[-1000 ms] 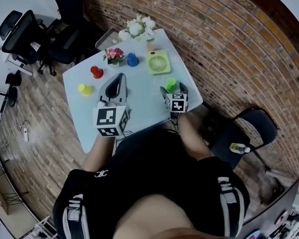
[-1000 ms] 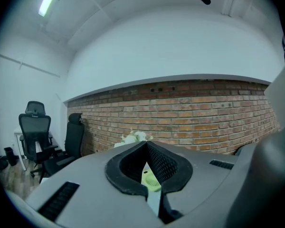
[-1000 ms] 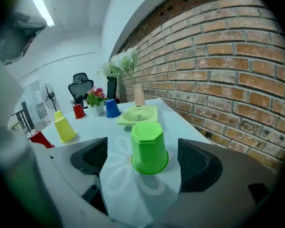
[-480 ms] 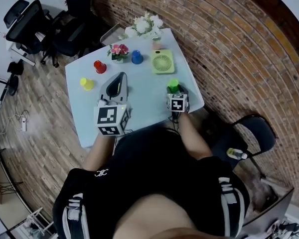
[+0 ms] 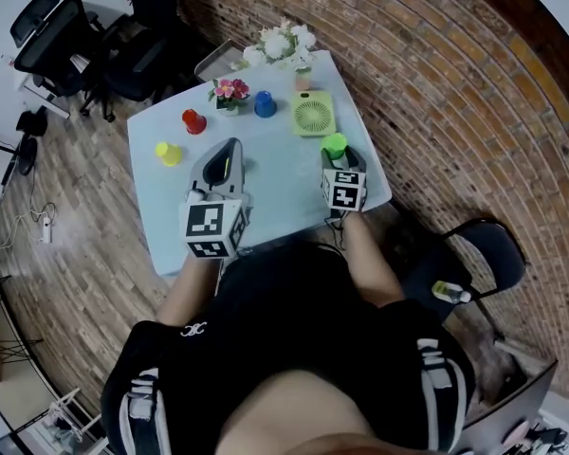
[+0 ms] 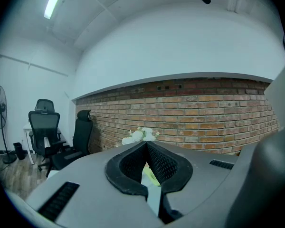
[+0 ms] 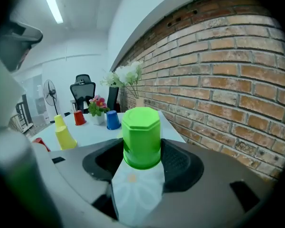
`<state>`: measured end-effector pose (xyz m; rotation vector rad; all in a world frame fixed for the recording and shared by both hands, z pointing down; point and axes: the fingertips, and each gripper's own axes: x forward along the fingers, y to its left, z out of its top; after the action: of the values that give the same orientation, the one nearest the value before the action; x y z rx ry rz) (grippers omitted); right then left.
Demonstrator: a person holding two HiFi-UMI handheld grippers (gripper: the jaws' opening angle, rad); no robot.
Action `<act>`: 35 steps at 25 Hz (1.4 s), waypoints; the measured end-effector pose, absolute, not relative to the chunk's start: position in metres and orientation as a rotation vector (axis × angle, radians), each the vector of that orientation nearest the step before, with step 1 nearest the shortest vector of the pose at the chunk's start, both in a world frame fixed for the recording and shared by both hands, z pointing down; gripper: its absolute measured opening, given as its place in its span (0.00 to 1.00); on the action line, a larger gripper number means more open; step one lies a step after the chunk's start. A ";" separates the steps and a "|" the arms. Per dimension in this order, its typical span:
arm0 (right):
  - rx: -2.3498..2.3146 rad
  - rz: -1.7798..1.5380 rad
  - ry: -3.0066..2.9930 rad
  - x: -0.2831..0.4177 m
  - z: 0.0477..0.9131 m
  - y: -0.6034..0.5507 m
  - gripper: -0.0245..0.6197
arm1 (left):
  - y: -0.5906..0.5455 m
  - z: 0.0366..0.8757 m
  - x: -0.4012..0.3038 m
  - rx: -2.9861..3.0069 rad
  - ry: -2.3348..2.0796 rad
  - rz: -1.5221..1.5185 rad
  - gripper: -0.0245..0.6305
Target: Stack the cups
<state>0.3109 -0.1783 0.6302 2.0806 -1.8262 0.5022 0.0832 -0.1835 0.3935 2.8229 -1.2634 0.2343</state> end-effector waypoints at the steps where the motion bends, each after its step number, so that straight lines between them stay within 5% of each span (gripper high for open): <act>1: 2.083 0.483 -1.838 0.309 0.623 -0.180 0.41 | -0.183 0.394 0.080 2.816 -1.271 0.235 0.04; 14: 1.894 0.357 -2.042 0.221 0.592 -0.212 0.41 | -0.186 0.401 0.007 2.670 -1.479 0.230 0.04; 35: 1.470 0.468 -2.127 0.073 0.678 -0.181 0.41 | -0.157 0.430 -0.114 2.451 -1.657 0.290 0.04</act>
<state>0.0732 -0.1806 0.6783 1.4703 -2.1267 0.4683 -0.1135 -0.1570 0.4300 2.4514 -1.6567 0.2899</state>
